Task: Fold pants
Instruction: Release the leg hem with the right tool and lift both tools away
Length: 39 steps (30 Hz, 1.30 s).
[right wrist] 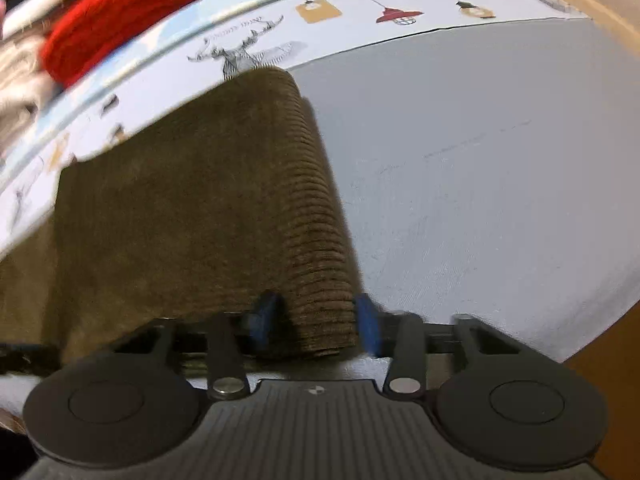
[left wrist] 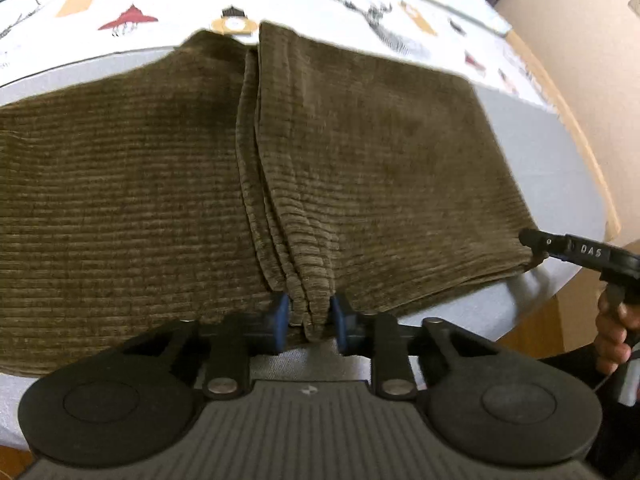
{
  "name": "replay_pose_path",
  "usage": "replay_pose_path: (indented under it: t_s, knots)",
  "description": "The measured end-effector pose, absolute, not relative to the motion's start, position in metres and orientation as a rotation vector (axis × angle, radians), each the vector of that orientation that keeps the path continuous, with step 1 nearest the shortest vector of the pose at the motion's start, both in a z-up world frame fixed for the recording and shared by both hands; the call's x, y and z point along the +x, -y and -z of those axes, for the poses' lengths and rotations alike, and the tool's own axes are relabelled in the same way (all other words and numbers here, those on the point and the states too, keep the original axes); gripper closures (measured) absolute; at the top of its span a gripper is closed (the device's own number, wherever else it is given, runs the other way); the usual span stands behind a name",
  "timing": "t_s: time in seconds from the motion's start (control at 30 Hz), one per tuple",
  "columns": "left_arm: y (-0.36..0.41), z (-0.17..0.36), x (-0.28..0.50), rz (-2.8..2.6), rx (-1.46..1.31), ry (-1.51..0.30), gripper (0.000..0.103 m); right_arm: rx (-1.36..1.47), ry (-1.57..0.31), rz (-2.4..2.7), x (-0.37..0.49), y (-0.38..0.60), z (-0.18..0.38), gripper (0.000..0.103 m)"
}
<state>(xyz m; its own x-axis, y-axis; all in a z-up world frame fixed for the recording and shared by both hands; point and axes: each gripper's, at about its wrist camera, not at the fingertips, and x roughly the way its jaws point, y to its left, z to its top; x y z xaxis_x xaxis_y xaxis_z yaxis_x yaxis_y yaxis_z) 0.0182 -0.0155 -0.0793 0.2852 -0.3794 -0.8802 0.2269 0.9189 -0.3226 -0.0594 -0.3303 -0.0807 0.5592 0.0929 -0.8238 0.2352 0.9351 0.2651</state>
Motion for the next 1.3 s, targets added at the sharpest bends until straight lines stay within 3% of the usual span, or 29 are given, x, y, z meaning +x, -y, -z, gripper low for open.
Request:
replay_pose_path:
  t_s: [0.1, 0.13, 0.17, 0.27, 0.4, 0.5, 0.57, 0.6, 0.63, 0.7, 1.03, 1.13, 1.3]
  knots:
    - [0.004, 0.065, 0.013, 0.422, -0.188, -1.166, 0.082, 0.331, -0.952, 0.098, -0.060, 0.330, 0.075, 0.079]
    - [0.004, 0.069, 0.013, 0.415, -0.176, -1.183, 0.085, 0.306, -0.972, 0.123, -0.058, 0.330, 0.079, 0.087]
    - [0.005, 0.076, 0.013, 0.381, -0.135, -1.217, 0.102, 0.304, -0.977, 0.137, -0.057, 0.332, 0.083, 0.087]
    - [0.007, 0.092, 0.013, 0.270, 0.004, -1.261, 0.101, 0.298, -0.967, 0.168, -0.056, 0.334, 0.080, 0.087]
    - [0.006, 0.050, 0.005, 0.295, -0.014, -1.011, 0.095, 0.183, -0.821, 0.148, -0.066, 0.313, 0.055, 0.083]
    - [0.020, 0.048, -0.003, 0.380, 0.005, -0.972, 0.093, 0.059, -0.708, 0.007, -0.076, 0.284, 0.040, 0.079]
    - [0.033, 0.063, -0.005, 0.433, 0.046, -1.030, 0.085, 0.030, -0.757, -0.085, -0.074, 0.270, 0.049, 0.060]
    - [0.040, 0.074, -0.005, 0.442, 0.101, -1.074, 0.082, 0.048, -0.841, -0.113, -0.069, 0.267, 0.061, 0.056]
    - [0.046, 0.084, -0.007, 0.433, 0.178, -1.098, 0.064, 0.065, -0.943, -0.113, -0.064, 0.266, 0.076, 0.056]
    - [0.049, 0.085, -0.014, 0.397, 0.264, -1.048, 0.049, 0.080, -0.958, -0.089, -0.064, 0.266, 0.083, 0.057]
    - [-0.007, 0.038, -0.020, 0.253, 0.097, -0.872, 0.048, 0.010, -0.585, -0.054, -0.074, 0.253, -0.015, 0.057]
    - [-0.027, 0.020, -0.028, 0.210, 0.077, -0.815, 0.040, 0.063, -0.435, -0.027, -0.071, 0.263, -0.051, 0.056]
    - [-0.070, -0.015, -0.039, 0.187, 0.077, -0.731, 0.037, 0.090, -0.356, -0.046, -0.068, 0.265, -0.053, 0.056]
